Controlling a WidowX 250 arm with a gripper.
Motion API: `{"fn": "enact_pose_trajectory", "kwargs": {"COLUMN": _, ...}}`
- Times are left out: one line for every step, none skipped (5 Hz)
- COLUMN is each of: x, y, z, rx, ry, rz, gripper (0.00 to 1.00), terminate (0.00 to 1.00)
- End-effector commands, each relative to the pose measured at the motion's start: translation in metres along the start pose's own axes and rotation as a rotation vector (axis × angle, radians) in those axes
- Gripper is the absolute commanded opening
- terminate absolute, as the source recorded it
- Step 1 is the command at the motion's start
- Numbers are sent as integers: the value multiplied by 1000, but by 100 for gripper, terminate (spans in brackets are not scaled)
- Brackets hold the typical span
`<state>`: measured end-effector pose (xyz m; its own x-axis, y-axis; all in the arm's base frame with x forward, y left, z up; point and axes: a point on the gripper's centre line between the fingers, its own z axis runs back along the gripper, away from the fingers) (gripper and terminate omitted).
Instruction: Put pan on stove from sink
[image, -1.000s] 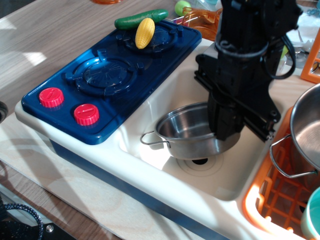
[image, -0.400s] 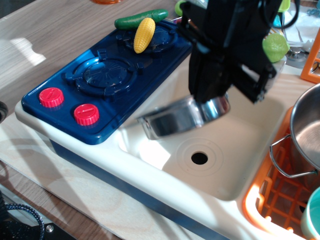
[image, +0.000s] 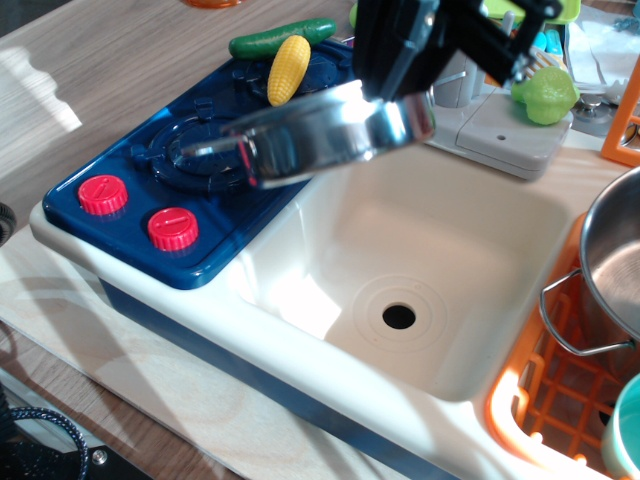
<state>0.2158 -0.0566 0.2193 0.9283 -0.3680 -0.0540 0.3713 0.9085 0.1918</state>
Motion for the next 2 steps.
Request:
{"fn": "enact_pose_trajectory", "kwargs": {"x": -4, "y": 27, "z": 22, "rx": 89, "ry": -53, "rz": -14, "gripper": 0, "terminate": 0}}
{"fn": "enact_pose_trajectory", "kwargs": {"x": -12, "y": 47, "z": -4, "rx": 179, "ry": -119, "rz": -38, "gripper": 0, "terminate": 100}}
